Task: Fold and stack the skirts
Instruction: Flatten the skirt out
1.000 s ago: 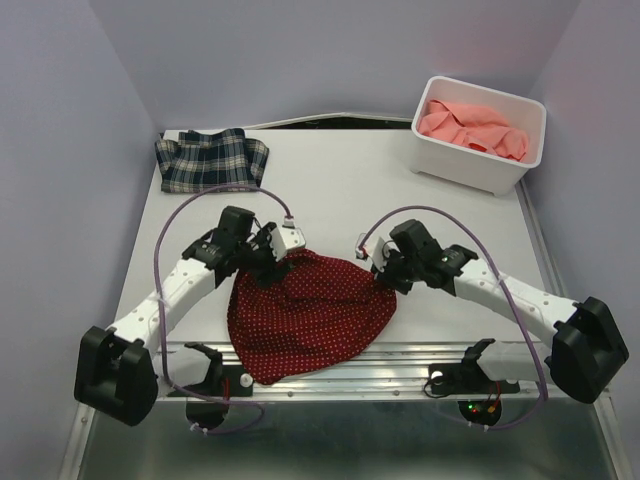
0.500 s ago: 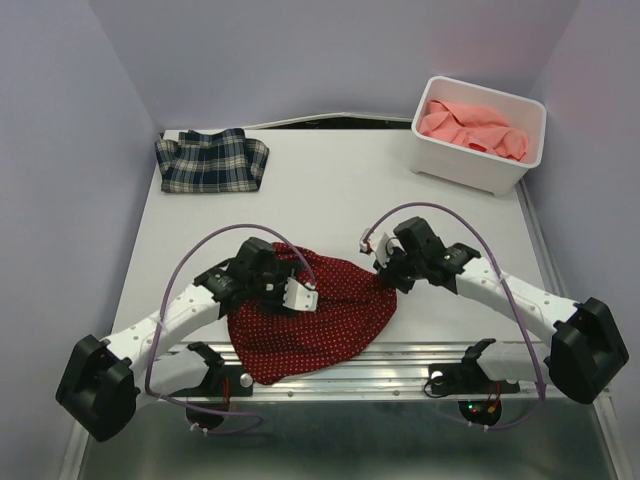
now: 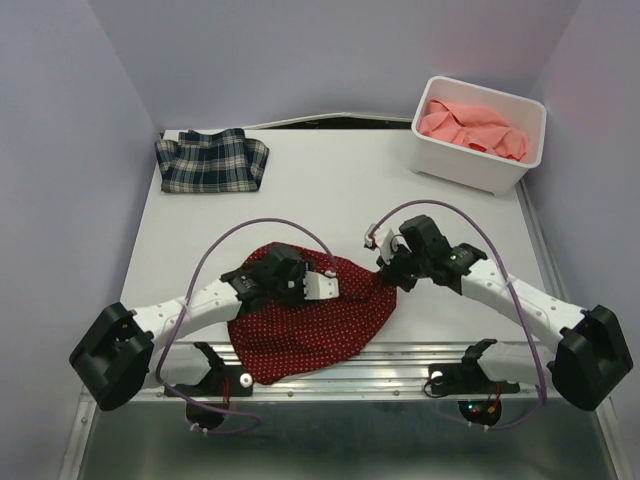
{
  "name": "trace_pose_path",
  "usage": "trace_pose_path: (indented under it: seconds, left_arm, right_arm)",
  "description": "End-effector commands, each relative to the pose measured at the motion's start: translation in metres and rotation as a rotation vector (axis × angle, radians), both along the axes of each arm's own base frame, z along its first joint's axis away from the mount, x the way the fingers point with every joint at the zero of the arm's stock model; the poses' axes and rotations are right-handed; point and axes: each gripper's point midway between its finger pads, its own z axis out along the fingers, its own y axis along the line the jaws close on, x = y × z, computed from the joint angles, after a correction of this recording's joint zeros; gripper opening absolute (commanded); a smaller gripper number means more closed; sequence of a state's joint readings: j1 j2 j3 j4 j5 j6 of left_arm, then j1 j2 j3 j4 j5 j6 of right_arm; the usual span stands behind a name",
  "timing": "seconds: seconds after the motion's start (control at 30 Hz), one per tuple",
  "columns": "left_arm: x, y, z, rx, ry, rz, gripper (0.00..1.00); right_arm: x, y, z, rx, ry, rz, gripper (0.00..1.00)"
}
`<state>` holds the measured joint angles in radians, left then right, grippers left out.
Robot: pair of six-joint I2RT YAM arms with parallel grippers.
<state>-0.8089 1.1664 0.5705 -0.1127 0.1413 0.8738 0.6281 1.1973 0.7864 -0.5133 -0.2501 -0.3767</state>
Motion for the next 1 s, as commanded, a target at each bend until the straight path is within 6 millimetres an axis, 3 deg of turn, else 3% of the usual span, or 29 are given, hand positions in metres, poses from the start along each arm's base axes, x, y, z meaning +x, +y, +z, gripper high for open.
trace_pose_path:
  seconds: [0.0, 0.07, 0.17, 0.2, 0.23, 0.27, 0.3, 0.33, 0.37, 0.4, 0.47, 0.5, 0.6, 0.67, 0.77, 0.87, 0.97]
  left_arm:
    - [0.048, 0.009, 0.035, -0.045, -0.151, 0.240, 0.54]
    - [0.060, 0.016, 0.051, -0.076, -0.178, 0.297, 0.49]
    - [0.089, 0.035, 0.102, -0.179, -0.215, 0.426, 0.44]
    - [0.089, 0.029, 0.115, -0.207, -0.205, 0.410, 0.43]
    - [0.096, 0.039, 0.124, -0.222, -0.188, 0.441, 0.42]
    - [0.099, 0.037, 0.144, -0.241, -0.147, 0.432, 0.36]
    - [0.089, 0.023, 0.154, -0.297, -0.053, 0.344, 0.33]
    - [0.088, 0.029, 0.160, -0.298, 0.010, 0.303, 0.29]
    - [0.070, 0.016, 0.172, -0.319, 0.141, 0.204, 0.08]
    - [0.067, 0.016, 0.177, -0.317, 0.181, 0.158, 0.03]
    - [0.048, 0.009, 0.177, -0.303, 0.299, 0.073, 0.02]
    - [0.034, 0.005, 0.168, -0.289, 0.420, 0.049, 0.01]
    - [0.027, 0.006, 0.129, -0.208, 0.581, 0.029, 0.00]
    - [0.035, 0.007, 0.110, -0.196, 0.611, 0.069, 0.00]
    - [0.066, 0.005, 0.080, -0.205, 0.581, 0.169, 0.00]
    - [0.082, 0.002, 0.070, -0.217, 0.576, 0.240, 0.00]
    - [0.112, 0.004, 0.068, -0.262, 0.499, 0.372, 0.01]
  right_arm:
    - [0.011, -0.005, 0.018, 0.037, -0.061, -0.045, 0.01]
    - [0.013, -0.009, 0.027, 0.048, -0.096, -0.058, 0.01]
    - [0.017, -0.016, 0.042, 0.061, -0.152, -0.071, 0.01]
    - [0.016, -0.016, 0.046, 0.068, -0.160, -0.071, 0.01]
    - [0.016, -0.016, 0.052, 0.071, -0.178, -0.056, 0.01]
    - [0.014, -0.016, 0.060, 0.084, -0.196, -0.041, 0.01]
    - [0.007, -0.014, 0.064, 0.096, -0.184, -0.012, 0.01]
    - [0.007, -0.013, 0.075, 0.110, -0.212, 0.013, 0.01]
    - [0.003, -0.013, 0.083, 0.119, -0.229, 0.032, 0.01]
    - [-0.001, -0.013, 0.086, 0.112, -0.236, 0.071, 0.01]
    - [-0.005, -0.017, 0.086, 0.095, -0.245, 0.093, 0.01]
    - [-0.005, -0.019, 0.085, 0.079, -0.261, 0.108, 0.01]
    - [-0.010, -0.018, 0.071, 0.068, -0.236, 0.148, 0.01]
    - [-0.010, -0.016, 0.062, 0.065, -0.208, 0.153, 0.01]
    - [-0.007, -0.011, 0.040, 0.047, -0.139, 0.150, 0.01]
    - [-0.012, -0.007, 0.027, 0.052, -0.075, 0.156, 0.01]
    - [-0.018, -0.005, 0.020, 0.065, -0.030, 0.149, 0.01]
